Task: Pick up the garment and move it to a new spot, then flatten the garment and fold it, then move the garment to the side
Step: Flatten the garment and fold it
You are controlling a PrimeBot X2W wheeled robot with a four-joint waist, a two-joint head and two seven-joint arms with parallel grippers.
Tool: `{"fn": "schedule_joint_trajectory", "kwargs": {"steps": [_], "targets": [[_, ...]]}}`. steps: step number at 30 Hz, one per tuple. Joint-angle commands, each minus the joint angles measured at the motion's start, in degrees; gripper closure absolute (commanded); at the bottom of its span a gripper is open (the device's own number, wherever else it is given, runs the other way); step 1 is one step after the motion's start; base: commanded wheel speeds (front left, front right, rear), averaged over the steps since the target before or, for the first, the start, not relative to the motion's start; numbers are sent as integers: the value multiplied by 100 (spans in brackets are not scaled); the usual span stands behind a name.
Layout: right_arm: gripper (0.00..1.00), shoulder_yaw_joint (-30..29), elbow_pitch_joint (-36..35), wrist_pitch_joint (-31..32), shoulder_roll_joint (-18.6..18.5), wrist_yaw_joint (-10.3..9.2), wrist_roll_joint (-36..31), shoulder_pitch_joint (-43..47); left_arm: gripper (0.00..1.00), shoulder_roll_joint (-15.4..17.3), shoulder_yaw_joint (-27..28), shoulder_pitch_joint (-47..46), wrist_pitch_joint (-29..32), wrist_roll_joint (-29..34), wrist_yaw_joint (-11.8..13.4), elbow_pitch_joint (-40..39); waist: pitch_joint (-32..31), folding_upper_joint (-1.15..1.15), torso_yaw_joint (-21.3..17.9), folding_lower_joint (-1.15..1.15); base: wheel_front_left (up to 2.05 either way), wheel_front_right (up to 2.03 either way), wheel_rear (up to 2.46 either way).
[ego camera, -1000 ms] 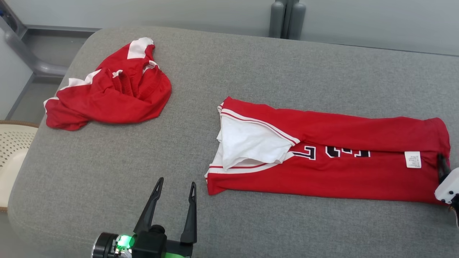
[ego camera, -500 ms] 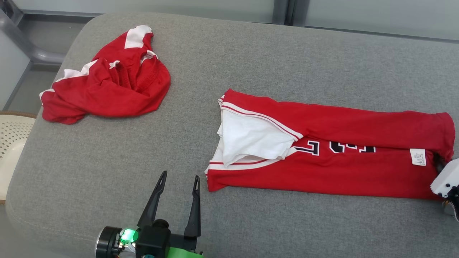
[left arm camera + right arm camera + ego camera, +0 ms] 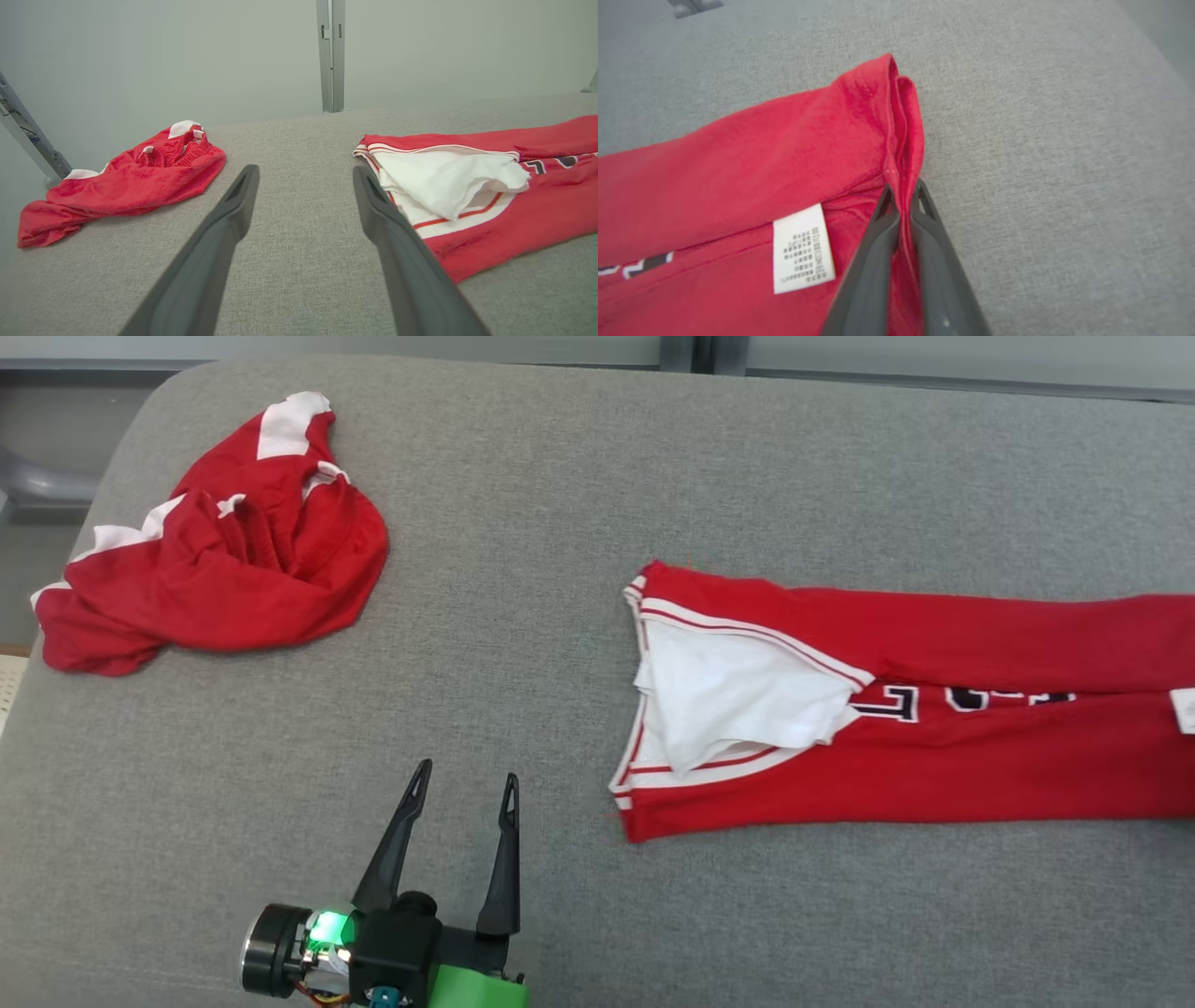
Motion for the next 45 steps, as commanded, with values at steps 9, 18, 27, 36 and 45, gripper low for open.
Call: {"fn": "schedule_joint_trajectory", "kwargs": {"steps": [9, 18, 27, 36, 45], "targets": [[100, -227, -976, 438, -493, -18, -113, -130, 0, 82, 30, -241, 0, 58, -40, 58, 108, 0, -398, 0, 0, 0, 0], [100, -131, -2768, 1154, 25, -18, -262, 243, 0, 59, -34, -112, 0, -4, -35, 138, -266, 0, -401, 0, 0, 0, 0], [100, 72, -4082, 1658, 934, -17, -537, 705, 0, 41, -85, 133, 0, -60, -13, 135, -652, 0, -94, 0, 0, 0, 0], [100, 441, -4093, 1597, 1905, -17, -710, 757, 0, 17, -180, 203, 0, -63, -46, 94, -684, 0, 199, 0, 0, 0, 0], [100, 765, -3562, 1363, 2405, -17, -807, 486, 0, -3, -277, 121, 0, -43, -86, 121, -559, 0, 413, 0, 0, 0, 0]]}}
